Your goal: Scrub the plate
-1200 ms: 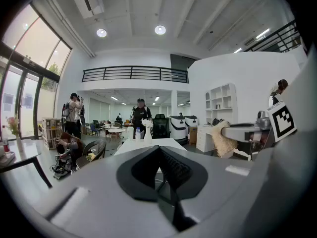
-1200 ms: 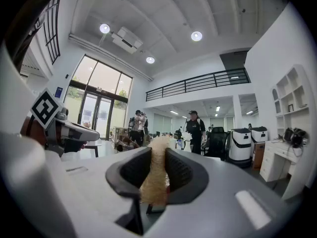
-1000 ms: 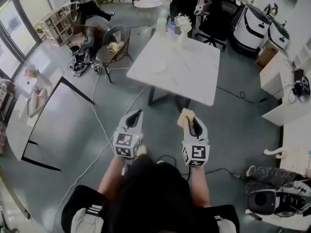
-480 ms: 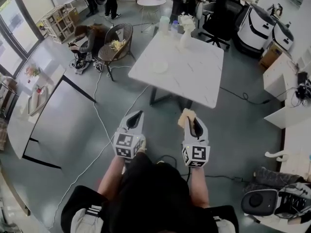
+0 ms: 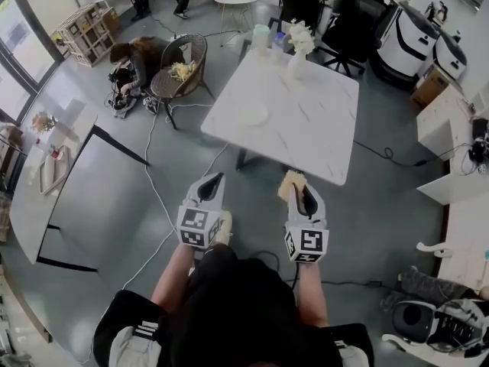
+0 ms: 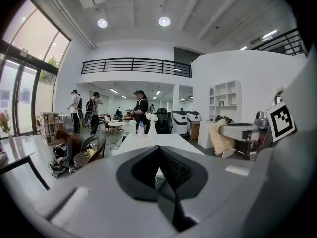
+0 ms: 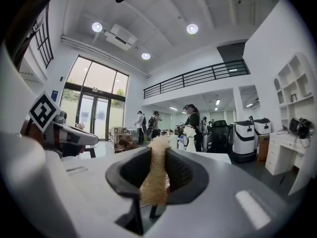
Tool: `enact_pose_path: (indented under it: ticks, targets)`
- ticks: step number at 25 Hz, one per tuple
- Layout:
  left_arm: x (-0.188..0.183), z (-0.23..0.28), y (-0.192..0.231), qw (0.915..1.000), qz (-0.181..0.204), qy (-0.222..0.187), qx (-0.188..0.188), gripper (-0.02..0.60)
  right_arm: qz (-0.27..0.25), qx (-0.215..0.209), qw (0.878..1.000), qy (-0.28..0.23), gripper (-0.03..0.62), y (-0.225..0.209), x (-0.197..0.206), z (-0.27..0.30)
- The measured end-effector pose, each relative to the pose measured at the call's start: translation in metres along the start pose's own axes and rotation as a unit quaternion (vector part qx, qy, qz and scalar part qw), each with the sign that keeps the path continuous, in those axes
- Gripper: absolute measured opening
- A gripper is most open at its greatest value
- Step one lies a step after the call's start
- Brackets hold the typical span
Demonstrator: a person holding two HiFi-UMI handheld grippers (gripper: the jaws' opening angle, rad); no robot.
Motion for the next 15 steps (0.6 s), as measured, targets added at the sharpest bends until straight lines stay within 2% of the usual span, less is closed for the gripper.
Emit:
enact_pose_path:
  ticks: [8,15]
  targets:
    - [-0.016,0.082,0.056,0.9997,-0.002,0.002,0.024,0.006,0.0,0.011,1.0,0.008,0.09,-0.007,-0.011,0.092]
    - [-0.032,0.129,0.122,0.9991,-0.017,-0.004,0.038,0.006,-0.012,0.018,1.0,0.018,0.091,0.009,-0.032,0.169]
Point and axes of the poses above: the fingertips, and each gripper's own axes: z forward along the fingers, y to its left, x out of its underside, the point moved 7 cm from there along -z, backward along the fingers, and after that the axes turned 12 degrees about -x, right-handed, at the moved point
